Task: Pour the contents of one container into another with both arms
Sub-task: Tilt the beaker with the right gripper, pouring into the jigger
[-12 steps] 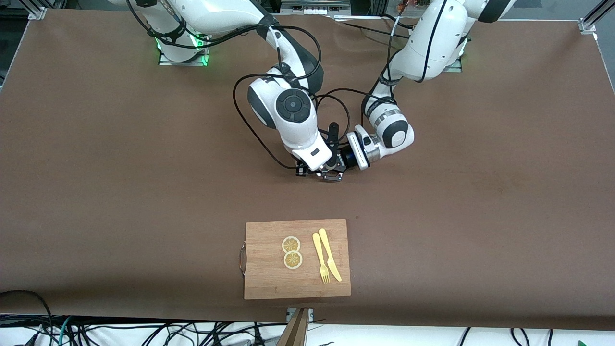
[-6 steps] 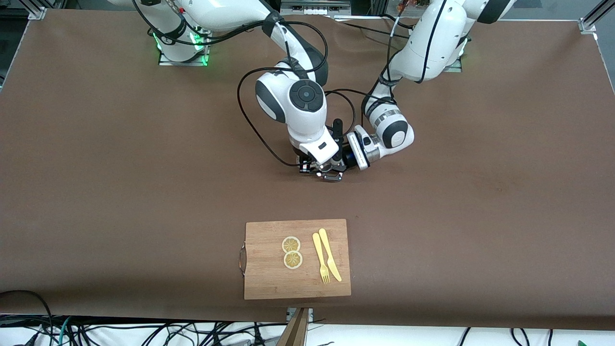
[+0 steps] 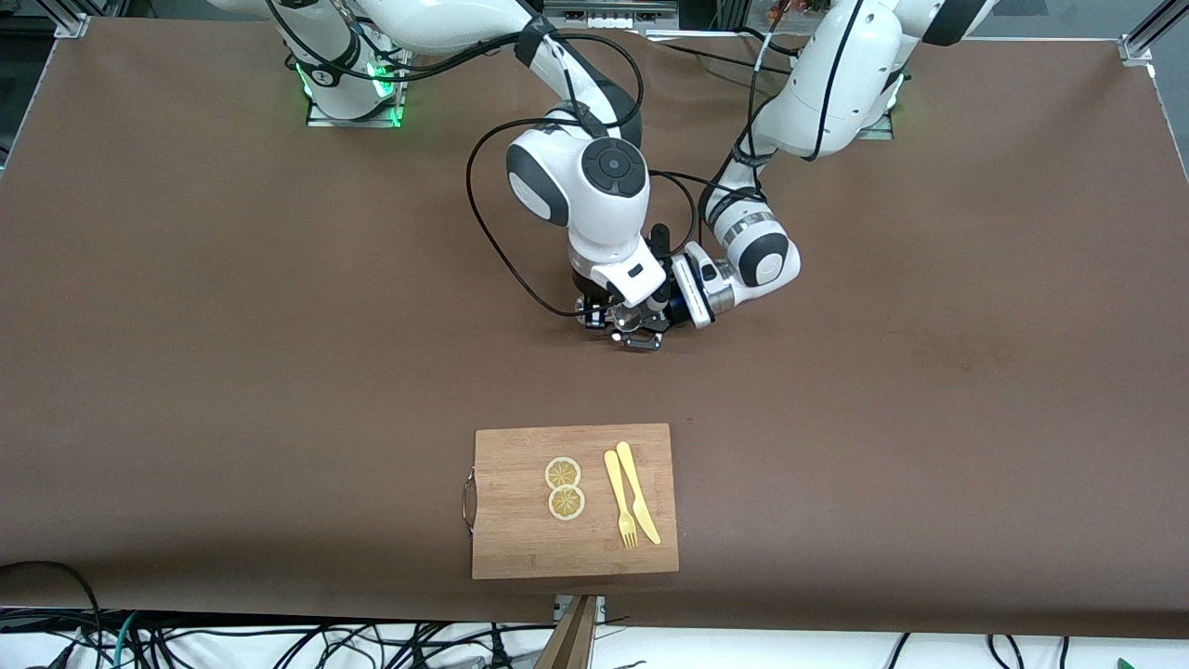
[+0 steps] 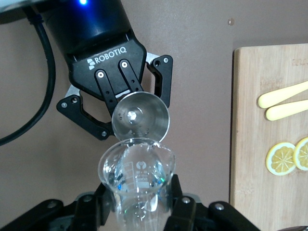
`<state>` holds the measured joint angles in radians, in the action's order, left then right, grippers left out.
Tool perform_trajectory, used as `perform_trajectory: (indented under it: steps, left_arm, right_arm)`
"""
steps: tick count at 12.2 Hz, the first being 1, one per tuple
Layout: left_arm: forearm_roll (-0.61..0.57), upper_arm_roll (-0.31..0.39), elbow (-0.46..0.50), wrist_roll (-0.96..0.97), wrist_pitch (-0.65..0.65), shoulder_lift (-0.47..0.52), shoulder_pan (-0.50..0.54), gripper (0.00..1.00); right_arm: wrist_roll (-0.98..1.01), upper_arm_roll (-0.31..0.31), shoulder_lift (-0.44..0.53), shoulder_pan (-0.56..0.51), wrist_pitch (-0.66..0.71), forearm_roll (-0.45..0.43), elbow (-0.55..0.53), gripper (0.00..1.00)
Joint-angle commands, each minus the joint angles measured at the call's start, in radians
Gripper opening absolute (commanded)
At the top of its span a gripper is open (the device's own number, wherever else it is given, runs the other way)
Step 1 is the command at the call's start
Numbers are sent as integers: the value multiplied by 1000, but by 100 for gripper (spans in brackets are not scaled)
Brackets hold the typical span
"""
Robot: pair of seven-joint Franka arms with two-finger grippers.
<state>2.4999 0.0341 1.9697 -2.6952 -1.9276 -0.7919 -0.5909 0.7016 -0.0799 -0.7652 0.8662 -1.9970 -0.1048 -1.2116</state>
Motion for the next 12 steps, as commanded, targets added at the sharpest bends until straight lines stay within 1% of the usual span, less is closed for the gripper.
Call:
perform_trajectory:
  steps: [1,4,12]
  left_arm:
    - [56,15,-18,-55,-27,-6,-32,0]
    - [63,18,-20,-66,-34,-6,-32,0]
    - [65,18,-20,-66,-36,-6,-33,0]
  right_arm:
    - [-24,-9,12,20,4,-45,-9,27]
    - [-24,-8,11,23,6,-85,-9,27]
    - [-36,-9,9,33,6,-96,-11,27]
